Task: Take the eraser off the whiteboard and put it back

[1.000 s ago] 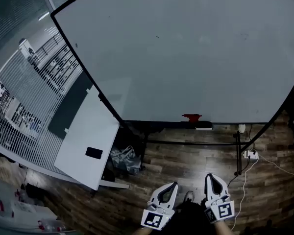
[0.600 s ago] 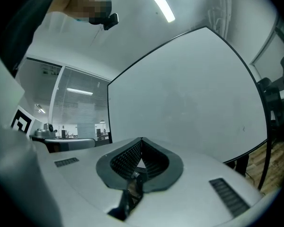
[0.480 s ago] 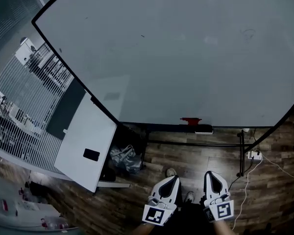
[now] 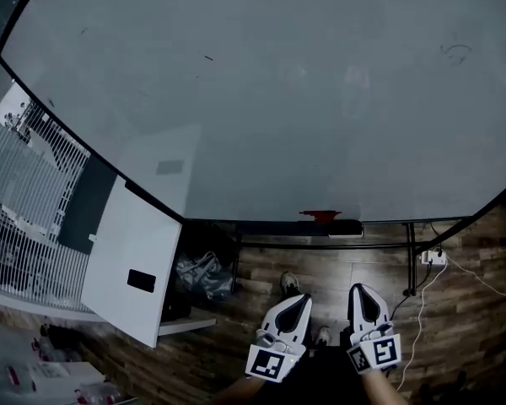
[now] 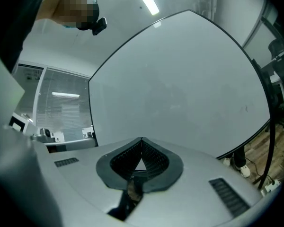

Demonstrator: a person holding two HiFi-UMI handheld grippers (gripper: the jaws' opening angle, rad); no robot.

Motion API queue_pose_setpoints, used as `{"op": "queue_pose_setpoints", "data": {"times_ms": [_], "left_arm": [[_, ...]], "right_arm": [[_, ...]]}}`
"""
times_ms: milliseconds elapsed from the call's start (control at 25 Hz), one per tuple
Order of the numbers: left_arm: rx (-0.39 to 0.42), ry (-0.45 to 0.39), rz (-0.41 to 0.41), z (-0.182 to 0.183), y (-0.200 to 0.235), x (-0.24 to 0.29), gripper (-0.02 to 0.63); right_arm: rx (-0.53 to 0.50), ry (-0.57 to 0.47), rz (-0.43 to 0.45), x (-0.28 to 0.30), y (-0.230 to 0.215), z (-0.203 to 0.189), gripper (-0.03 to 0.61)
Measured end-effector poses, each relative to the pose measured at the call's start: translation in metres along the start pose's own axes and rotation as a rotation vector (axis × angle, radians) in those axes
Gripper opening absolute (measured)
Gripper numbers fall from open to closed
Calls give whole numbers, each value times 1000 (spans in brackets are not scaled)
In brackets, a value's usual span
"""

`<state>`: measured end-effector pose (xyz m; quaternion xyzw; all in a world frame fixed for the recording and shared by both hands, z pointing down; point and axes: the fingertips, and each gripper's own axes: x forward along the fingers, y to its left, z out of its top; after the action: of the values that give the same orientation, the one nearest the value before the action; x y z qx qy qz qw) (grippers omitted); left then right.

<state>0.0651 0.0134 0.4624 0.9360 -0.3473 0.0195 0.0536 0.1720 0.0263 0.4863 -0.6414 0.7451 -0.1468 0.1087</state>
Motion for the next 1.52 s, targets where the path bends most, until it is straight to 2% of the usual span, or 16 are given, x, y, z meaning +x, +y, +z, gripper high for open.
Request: {"op": "queue_pose_setpoints", "data": {"times_ms": [200, 440, 480, 560, 640, 760, 880, 920, 1000, 1040, 1120, 1280, 1400, 1520], "left_arm": [[-24, 42, -30, -13, 9, 22, 8], [150, 64, -88, -10, 29, 45, 8], [145, 66, -88, -11, 33, 48, 8], [69, 67, -62, -12, 40, 54, 8], [52, 73, -60, -12, 45, 60, 8], [60, 82, -70, -14, 48, 68, 8], [111, 108, -91, -20, 51, 73, 8], [90, 103, -81, -21, 53, 75, 8], [-25, 68, -33, -20, 58, 80, 8], [-57, 57, -21, -20, 60, 81, 8], [-70, 57, -19, -20, 61, 82, 8], [-59, 75, -19, -26, 66, 83, 8], [-68, 70, -14, -26, 67, 86, 8], [-73, 76, -18, -29, 66, 88, 8]], "right_arm": [[35, 50, -34, 23, -18, -18, 15], [62, 103, -50, 48, -35, -46, 15], [82, 110, -52, 52, -37, -52, 15], [168, 115, -63, 60, -45, -64, 15], [281, 112, -84, 67, -54, -74, 15], [395, 95, -110, 74, -66, -85, 15], [501, 83, -127, 80, -75, -98, 17], [544, 81, -132, 81, -78, -103, 17], [628, 80, -142, 85, -85, -115, 17], [665, 80, -147, 86, -89, -120, 18], [723, 79, -159, 88, -94, -129, 20], [809, 76, -171, 94, -103, -141, 58], [923, 68, -215, 95, -117, -156, 115], [1011, 51, -241, 100, -129, -167, 138]]}}
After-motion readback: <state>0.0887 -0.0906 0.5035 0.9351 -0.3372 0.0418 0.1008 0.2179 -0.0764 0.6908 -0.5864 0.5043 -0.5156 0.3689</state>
